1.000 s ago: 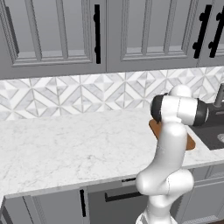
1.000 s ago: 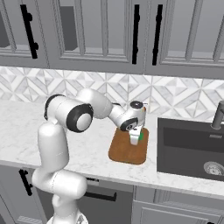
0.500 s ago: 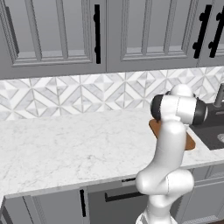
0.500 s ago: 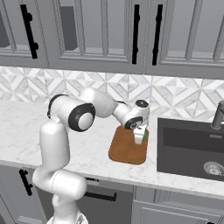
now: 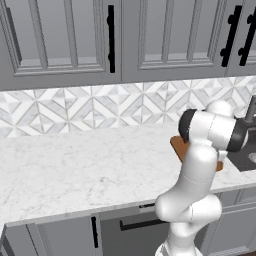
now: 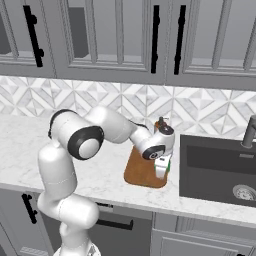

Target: Pick up the sponge from the counter and clean the cutting board by briefly scrubbing or pressing down on the cutting board. Once finished, release the sponge.

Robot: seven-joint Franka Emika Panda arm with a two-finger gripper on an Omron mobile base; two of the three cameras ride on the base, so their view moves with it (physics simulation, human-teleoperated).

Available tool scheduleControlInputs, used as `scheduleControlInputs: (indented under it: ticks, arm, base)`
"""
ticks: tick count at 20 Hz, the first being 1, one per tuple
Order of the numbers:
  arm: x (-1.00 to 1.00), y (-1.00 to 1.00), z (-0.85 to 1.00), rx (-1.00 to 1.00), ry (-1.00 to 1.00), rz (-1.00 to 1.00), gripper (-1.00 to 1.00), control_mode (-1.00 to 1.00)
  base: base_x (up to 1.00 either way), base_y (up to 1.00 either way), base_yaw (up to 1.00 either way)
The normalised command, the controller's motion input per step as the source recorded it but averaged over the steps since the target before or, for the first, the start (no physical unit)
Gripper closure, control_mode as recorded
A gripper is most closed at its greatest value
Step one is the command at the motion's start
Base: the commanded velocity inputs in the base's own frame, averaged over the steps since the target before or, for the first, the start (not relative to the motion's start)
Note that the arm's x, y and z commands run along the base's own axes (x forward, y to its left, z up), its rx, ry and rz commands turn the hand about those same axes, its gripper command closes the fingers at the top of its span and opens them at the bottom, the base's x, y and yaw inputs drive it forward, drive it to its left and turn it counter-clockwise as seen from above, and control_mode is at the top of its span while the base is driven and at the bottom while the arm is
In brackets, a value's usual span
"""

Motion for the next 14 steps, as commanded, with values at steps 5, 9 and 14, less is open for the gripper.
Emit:
scheduleControlInputs:
  ticks: [5,9,14]
  arm:
    - [-0.54,0.00,-0.23,0.00,0.09,0.00,1.00,-1.00]
    - [-0.44,0.00,-0.10,0.00,0.23,0.00,1.00,-1.00]
    - [-0.55,0.00,-0.05,0.00,0.21,0.00,1.00,-1.00]
  base:
    - [0.00,0.00,0.00]
    - [0.00,0.00,0.00]
    - [0.00,0.00,0.00]
